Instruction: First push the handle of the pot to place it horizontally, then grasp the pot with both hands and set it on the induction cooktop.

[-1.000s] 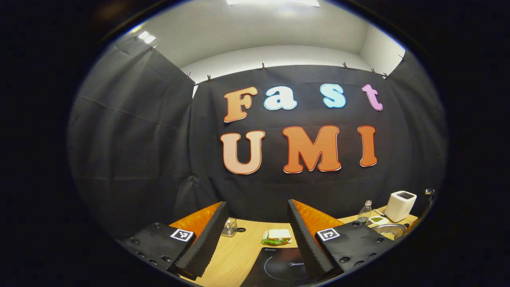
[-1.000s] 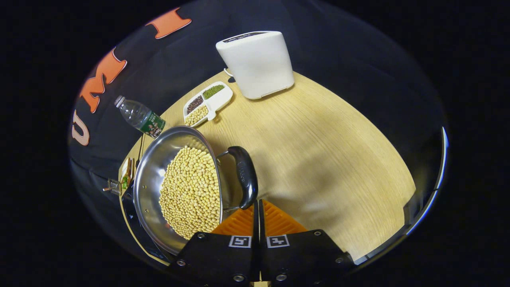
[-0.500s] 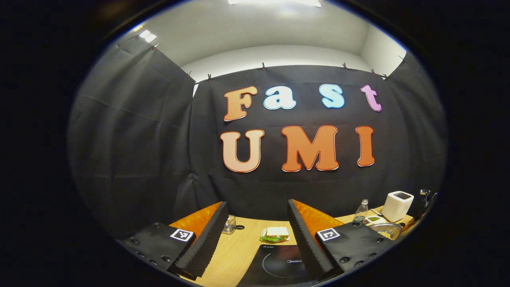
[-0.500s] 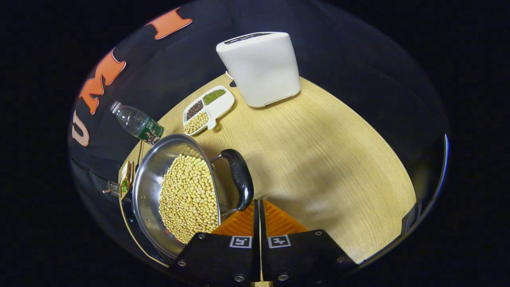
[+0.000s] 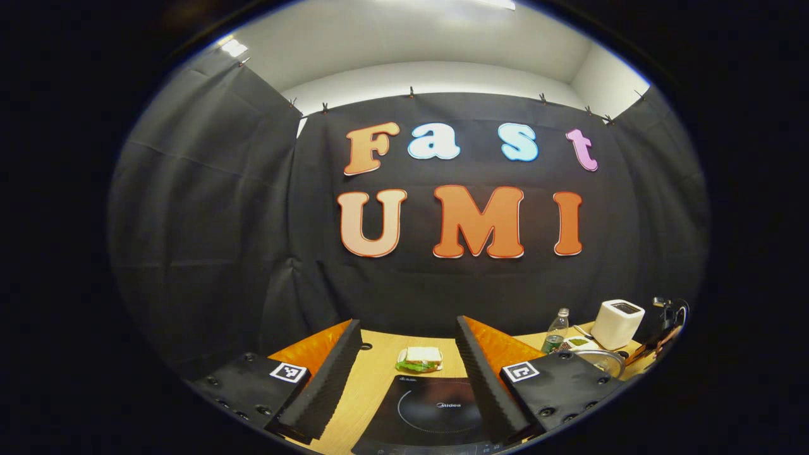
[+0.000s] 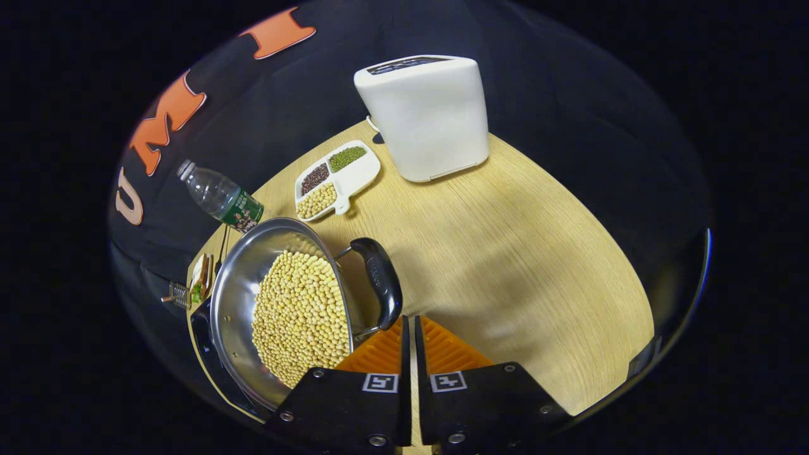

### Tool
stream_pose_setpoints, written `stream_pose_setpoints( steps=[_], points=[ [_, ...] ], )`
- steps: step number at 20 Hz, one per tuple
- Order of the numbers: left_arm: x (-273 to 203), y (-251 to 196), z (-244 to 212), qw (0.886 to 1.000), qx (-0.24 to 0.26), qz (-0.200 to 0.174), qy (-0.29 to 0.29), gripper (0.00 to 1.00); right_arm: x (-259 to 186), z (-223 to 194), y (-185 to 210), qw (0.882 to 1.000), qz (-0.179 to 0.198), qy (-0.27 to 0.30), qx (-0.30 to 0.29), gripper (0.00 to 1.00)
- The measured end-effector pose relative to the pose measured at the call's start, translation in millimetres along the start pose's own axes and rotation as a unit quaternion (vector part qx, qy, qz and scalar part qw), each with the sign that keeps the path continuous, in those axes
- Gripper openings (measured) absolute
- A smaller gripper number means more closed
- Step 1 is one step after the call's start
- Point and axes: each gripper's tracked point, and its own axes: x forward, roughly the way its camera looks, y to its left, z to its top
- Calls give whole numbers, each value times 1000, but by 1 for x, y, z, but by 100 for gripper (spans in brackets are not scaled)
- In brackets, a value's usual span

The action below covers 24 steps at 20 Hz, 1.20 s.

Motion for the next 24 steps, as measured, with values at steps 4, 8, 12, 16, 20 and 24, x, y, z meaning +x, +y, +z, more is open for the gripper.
stream_pose_setpoints(
  steps=[4,8,12,16,20,24],
  points=[
    [9,-44,-24,998,0,-46,43,97,-26,23,-6,997,-18,-60,-54,28],
    [21,-94,-56,992,9,-88,86,97,-53,36,10,990,3,-100,-96,55],
    [29,-148,-99,979,1,-136,153,97,-65,39,30,984,26,-116,-133,75],
    [32,-198,-147,956,2,-183,231,98,-61,41,36,978,21,-133,-163,88],
    [41,-230,-187,939,13,-200,280,97,-55,40,39,975,13,-133,-180,90],
    [55,-253,-221,925,8,-206,320,94,-48,40,43,972,14,-134,-194,91]
  ],
)
